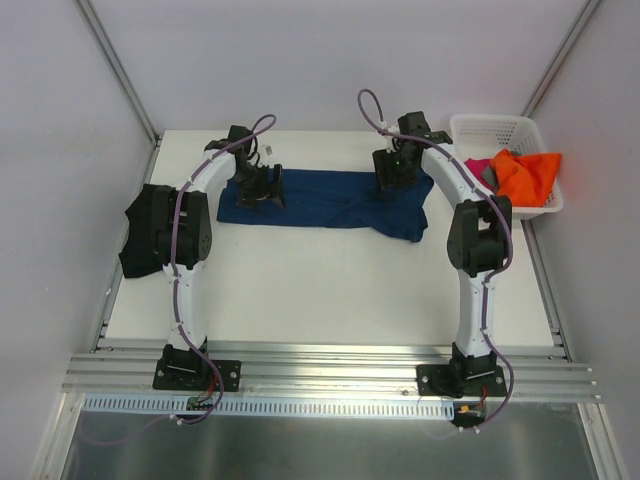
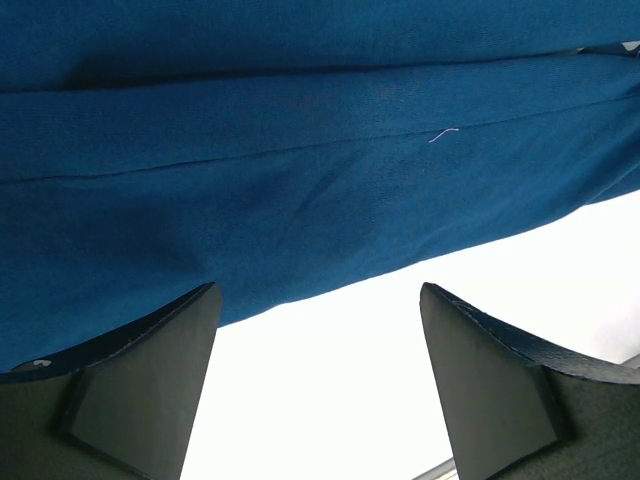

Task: Fold and stack the t-shirts
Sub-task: Fold the tshirt

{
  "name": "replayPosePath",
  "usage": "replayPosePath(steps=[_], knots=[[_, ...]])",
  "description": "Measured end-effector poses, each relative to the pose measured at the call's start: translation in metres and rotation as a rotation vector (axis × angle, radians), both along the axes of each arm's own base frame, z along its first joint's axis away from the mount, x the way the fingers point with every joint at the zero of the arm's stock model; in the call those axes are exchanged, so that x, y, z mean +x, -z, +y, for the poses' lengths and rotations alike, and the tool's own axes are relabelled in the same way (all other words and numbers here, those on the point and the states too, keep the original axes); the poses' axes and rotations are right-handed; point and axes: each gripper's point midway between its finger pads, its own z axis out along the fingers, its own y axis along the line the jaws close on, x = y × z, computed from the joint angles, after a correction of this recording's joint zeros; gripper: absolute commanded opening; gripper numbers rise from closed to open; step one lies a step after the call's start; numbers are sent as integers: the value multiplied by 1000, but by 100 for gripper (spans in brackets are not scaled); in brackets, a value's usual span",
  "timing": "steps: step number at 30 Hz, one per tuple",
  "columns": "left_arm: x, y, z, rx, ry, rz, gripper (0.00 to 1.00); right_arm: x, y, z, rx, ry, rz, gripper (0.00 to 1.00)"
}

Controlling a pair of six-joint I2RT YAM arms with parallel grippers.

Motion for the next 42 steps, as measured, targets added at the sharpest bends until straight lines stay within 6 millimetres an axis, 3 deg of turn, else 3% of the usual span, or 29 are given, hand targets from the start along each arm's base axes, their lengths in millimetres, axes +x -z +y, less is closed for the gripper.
replayPosePath(steps=[4, 11, 16, 20, 25, 31, 34, 40, 42], knots=[[0, 0, 0, 0, 0, -1, 82, 5, 8, -3, -4, 5, 10, 55], [1, -6, 0, -1, 0, -13, 82, 6, 42, -4, -17, 7, 75, 47], [1, -10, 0, -3, 0, -22, 82, 10, 53, -5, -20, 8, 88, 26], [1, -10, 0, -3, 0, -21, 82, 18, 43, -5, -15, 12, 58, 17], [1, -10, 0, -3, 0, -21, 81, 36, 23, -4, -10, 21, -16, 18], [1, -10, 0, -3, 0, -21, 82, 44, 18, -6, -23, 27, -49, 19], [1, -9, 0, -3, 1, -20, 82, 58, 10, -5, -25, 28, -94, 17], [-11, -3, -4, 3, 13, 6, 82, 80, 14, 3, -18, 23, -148, 15], [-14, -1, -6, 4, 19, 13, 82, 80, 20, 7, -19, 18, -140, 22]])
